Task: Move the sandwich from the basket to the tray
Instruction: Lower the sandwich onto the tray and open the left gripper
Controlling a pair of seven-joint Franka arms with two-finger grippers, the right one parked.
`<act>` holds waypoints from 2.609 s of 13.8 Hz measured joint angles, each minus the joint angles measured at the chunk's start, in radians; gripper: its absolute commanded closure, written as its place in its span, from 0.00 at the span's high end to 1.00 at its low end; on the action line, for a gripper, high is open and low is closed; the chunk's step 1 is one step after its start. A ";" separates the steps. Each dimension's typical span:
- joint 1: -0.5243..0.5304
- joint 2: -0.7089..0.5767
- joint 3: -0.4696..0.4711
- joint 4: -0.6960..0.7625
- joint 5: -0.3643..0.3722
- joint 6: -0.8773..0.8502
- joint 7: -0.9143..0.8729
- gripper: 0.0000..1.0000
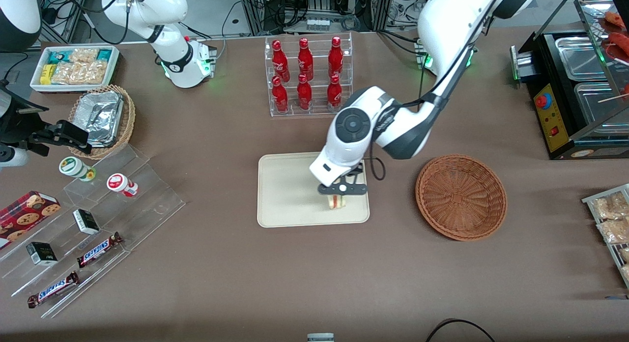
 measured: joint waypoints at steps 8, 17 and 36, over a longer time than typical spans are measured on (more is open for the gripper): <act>-0.062 0.129 0.001 0.019 0.074 0.128 -0.004 0.18; -0.088 0.191 0.002 0.062 0.103 0.153 -0.046 0.28; -0.066 0.052 0.011 0.135 0.132 0.012 -0.143 1.00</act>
